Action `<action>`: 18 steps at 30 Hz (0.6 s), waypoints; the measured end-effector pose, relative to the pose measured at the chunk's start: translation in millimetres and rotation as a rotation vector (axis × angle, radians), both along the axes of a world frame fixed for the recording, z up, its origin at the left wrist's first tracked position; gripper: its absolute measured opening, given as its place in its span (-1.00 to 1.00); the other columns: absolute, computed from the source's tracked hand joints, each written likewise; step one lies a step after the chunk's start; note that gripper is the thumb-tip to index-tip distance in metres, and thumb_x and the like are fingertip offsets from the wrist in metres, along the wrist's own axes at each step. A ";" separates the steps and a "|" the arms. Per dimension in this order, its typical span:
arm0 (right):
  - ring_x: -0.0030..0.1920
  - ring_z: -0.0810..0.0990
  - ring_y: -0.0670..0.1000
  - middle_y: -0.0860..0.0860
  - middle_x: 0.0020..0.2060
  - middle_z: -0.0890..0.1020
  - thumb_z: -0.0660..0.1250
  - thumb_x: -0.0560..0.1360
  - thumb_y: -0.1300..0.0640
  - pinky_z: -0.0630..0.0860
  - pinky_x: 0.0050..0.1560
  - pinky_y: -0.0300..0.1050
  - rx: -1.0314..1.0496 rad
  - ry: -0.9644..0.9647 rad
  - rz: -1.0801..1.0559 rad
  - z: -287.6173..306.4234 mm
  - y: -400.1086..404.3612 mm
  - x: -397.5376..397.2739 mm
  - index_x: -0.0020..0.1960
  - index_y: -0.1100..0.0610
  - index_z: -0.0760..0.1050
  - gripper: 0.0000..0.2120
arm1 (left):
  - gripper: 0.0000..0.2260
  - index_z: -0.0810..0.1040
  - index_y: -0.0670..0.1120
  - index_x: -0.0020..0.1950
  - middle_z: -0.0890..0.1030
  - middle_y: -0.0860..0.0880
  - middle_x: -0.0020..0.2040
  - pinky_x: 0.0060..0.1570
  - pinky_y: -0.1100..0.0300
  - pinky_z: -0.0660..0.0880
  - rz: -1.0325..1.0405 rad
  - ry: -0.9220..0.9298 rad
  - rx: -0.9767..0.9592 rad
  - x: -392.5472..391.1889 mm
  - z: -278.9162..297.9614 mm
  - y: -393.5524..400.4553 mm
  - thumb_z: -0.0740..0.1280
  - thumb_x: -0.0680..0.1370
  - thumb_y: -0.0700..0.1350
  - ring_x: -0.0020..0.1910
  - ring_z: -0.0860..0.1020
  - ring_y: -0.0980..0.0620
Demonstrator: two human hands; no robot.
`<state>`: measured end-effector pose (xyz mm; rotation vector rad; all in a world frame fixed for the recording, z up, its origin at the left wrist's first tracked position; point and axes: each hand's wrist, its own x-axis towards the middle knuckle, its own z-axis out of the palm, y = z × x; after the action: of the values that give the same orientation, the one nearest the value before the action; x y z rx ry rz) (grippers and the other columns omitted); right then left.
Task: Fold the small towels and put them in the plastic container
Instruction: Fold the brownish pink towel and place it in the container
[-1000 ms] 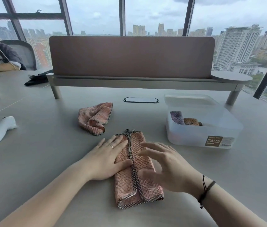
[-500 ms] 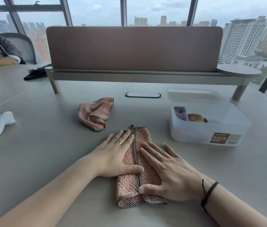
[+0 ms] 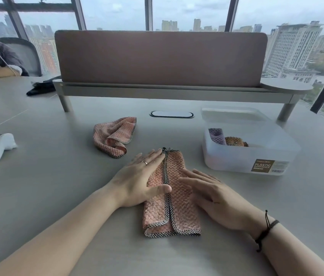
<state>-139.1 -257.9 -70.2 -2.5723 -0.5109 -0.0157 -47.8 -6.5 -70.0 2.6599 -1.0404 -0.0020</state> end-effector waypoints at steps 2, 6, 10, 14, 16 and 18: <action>0.52 0.00 -0.32 -0.39 0.47 0.24 0.27 0.57 0.19 0.13 0.55 -0.07 0.098 0.024 0.004 0.9 -8.4 -1.1 0.38 -0.33 0.38 -0.48 | -0.07 -0.03 0.00 0.63 -0.01 0.09 0.63 0.57 0.19 -0.10 -0.036 0.068 -0.120 -10.3 -0.4 4.6 -0.09 0.43 0.56 0.57 -0.11 0.30; 0.52 -0.09 -0.35 -0.50 0.44 0.18 0.35 0.46 0.05 -0.03 0.57 -0.12 0.004 0.088 0.096 9.2 -12.8 -10.4 0.34 -0.49 0.29 -0.40 | -0.09 -0.15 0.04 0.63 -0.14 0.16 0.62 0.57 0.20 -0.17 -0.155 0.048 0.108 -34.6 -0.7 11.1 0.01 0.45 0.53 0.55 -0.22 0.32; 0.51 -0.23 -0.33 -0.48 0.48 -0.02 0.28 0.32 -0.30 -0.20 0.55 -0.14 -0.198 0.063 0.168 13.4 -4.4 -20.1 0.37 -0.57 0.13 -0.34 | 0.01 -0.25 0.09 0.61 -0.30 0.19 0.59 0.55 0.14 -0.30 -0.141 0.019 0.254 -38.3 0.4 9.1 -0.01 0.35 0.61 0.53 -0.37 0.24; 0.52 -0.22 -0.31 -0.43 0.50 0.01 0.30 0.38 -0.42 -0.20 0.53 -0.15 -0.206 -0.014 0.211 8.9 6.0 -24.2 0.39 -0.52 0.18 -0.38 | 0.07 -0.30 0.09 0.60 -0.36 0.19 0.57 0.55 0.08 -0.31 -0.120 0.027 0.322 -38.7 1.9 7.3 -0.05 0.28 0.64 0.52 -0.42 0.20; 0.53 -0.17 -0.32 -0.45 0.49 0.06 0.29 0.44 -0.33 -0.16 0.54 -0.15 -0.189 -0.033 0.223 7.1 9.9 -25.8 0.39 -0.48 0.22 -0.45 | 0.06 -0.29 0.10 0.60 -0.34 0.20 0.58 0.56 0.08 -0.30 -0.118 0.033 0.317 -39.9 2.4 7.0 -0.03 0.29 0.63 0.52 -0.41 0.21; 0.53 -0.06 -0.32 -0.46 0.46 0.15 0.28 0.46 -0.12 -0.06 0.55 -0.13 -0.160 -0.054 0.227 5.7 13.1 -27.1 0.38 -0.44 0.28 -0.47 | 0.03 -0.23 0.12 0.61 -0.28 0.21 0.59 0.56 0.10 -0.28 -0.120 0.041 0.270 -40.0 2.8 7.7 -0.01 0.31 0.63 0.53 -0.37 0.25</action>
<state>-166.2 -244.7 -64.5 -2.6573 -0.8538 0.0368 -87.8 1.2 -67.2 2.8133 -1.2638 -0.2365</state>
